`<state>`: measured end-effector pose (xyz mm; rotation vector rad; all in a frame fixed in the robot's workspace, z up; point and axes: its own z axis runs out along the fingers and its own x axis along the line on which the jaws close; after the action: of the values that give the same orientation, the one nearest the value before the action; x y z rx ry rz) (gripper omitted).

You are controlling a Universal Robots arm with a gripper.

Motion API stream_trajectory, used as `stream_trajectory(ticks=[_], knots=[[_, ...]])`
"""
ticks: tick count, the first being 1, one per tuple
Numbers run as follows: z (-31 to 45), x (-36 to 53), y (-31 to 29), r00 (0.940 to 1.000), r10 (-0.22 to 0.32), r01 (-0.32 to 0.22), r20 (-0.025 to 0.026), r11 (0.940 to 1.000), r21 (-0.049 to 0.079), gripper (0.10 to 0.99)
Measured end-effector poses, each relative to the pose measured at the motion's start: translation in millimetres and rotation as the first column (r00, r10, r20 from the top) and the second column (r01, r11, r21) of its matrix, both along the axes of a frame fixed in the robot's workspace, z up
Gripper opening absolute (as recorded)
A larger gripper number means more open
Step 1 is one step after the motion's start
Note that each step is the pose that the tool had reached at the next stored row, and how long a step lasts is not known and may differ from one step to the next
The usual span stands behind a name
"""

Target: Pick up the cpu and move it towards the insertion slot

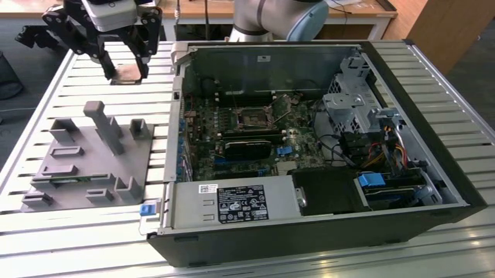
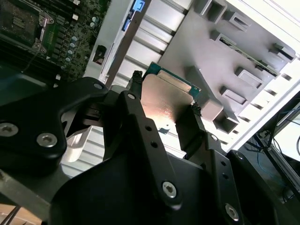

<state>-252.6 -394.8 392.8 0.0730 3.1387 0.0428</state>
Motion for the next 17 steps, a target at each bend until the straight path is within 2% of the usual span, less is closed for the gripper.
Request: stream_trajectory(ticks=[17], knots=[[0.0,21.7,0.0,1.0000,0.000,0.000,-0.0006,1.0000,0.000,0.537]])
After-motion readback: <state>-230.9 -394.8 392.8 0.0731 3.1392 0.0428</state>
